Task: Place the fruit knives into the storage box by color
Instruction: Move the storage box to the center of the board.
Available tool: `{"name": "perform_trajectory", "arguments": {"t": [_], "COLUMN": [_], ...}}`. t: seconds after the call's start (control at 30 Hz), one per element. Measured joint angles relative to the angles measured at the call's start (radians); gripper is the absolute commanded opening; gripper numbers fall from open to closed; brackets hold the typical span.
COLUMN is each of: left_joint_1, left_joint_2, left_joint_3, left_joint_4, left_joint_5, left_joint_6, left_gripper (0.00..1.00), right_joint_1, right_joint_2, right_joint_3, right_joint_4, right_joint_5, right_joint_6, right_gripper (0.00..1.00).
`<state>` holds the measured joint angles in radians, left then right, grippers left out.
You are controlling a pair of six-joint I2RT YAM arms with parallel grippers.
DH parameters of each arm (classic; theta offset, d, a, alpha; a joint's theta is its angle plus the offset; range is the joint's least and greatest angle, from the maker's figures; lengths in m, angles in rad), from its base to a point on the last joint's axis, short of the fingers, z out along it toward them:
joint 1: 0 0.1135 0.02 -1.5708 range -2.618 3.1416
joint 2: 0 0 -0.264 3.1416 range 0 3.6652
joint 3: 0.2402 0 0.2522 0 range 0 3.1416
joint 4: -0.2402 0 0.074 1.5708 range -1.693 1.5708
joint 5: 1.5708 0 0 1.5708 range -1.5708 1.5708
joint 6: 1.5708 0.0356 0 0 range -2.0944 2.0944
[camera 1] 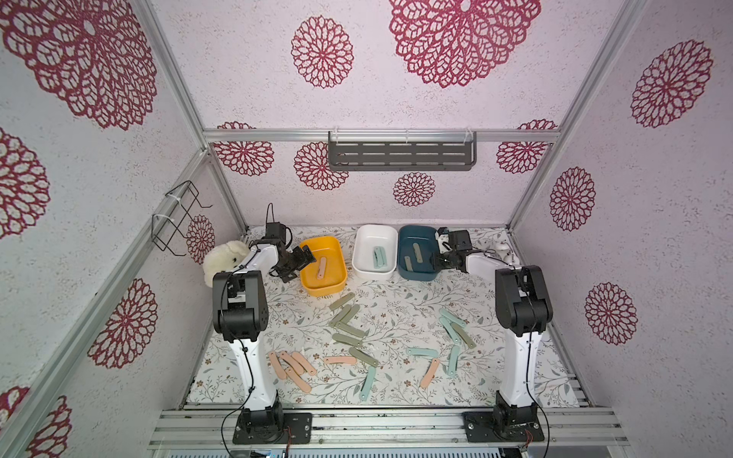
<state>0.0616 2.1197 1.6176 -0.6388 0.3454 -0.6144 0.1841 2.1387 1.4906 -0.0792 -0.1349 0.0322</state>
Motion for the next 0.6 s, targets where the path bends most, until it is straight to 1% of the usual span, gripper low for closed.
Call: {"name": "perform_trajectory", "arguments": {"t": [0.2,0.4,0.5,0.6], "left_joint_1": [-0.004,-0.026,-0.043,-0.051], "left_joint_2": [0.019,0.069,0.099,0.112], "left_joint_3": [0.050,0.163,0.197,0.200], "left_joint_4": [0.023,0.026,0.024,0.019], "left_joint_5": [0.064,0.085,0.081,0.082], "left_joint_6": [-0.015,-0.014,-0.008,-0.007], "left_gripper": [0.97,0.97,0.97,0.97], "right_joint_1": [0.001,0.016,0.025,0.028], "right_joint_2": [-0.010,-0.011,-0.012,-0.013], "right_joint_3": [-0.023,-0.025,-0.025,-0.025], "right_joint_4": [0.027,0.026,0.023,0.019], "right_joint_5": [-0.008,-0.031,-0.031,-0.037], "right_joint_6": [-0.024,-0.051,-0.060,-0.066], "right_gripper": [0.37,0.39,0.43,0.53]}}
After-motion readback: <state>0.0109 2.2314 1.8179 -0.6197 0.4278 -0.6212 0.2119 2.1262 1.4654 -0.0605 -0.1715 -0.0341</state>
